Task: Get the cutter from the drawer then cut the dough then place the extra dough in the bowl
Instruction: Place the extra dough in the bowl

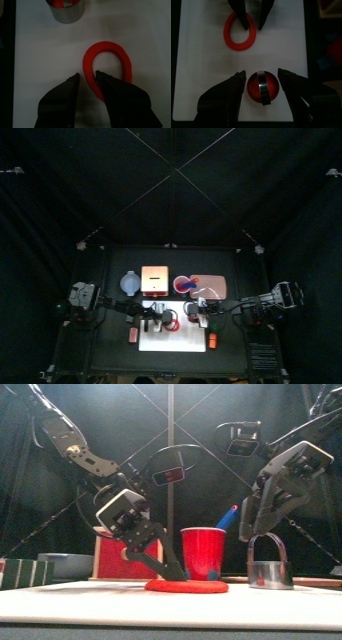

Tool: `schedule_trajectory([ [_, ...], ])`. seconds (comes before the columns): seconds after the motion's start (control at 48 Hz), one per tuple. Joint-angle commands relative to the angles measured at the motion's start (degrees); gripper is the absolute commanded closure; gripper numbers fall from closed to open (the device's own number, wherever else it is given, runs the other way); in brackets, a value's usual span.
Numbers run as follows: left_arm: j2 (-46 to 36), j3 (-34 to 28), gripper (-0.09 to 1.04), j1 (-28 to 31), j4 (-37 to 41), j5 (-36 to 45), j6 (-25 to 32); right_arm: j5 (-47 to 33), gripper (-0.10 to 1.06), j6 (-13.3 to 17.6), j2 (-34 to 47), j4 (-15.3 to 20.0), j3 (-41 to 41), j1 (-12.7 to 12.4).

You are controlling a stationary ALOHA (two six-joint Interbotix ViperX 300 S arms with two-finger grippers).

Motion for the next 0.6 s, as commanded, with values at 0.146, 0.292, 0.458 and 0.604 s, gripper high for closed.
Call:
schedule_trajectory([
  [0.146,-0.3,-0.1,0.35,0.2,-0.4,0.6,-0.1,-0.2,0.09,0.0,-0.5,0.2,-1.1,-0.2],
  [0.292,-2.0,-0.2,0.35,0.2,-0.4,-1.5,0.0,-0.2,0.09,0.0,-0.5,0.2,-1.1,-0.3],
  [0.458,-4.6,0.6,0.36,0.0,0.8,-4.4,0.2,-0.2,0.09,0.0,-0.6,0.4,-1.1,-0.2],
  [0.604,-5.0,0.9,0.36,0.0,1.2,-5.0,0.1,-0.2,0.09,0.0,-0.5,0.4,-1.1,-0.2],
])
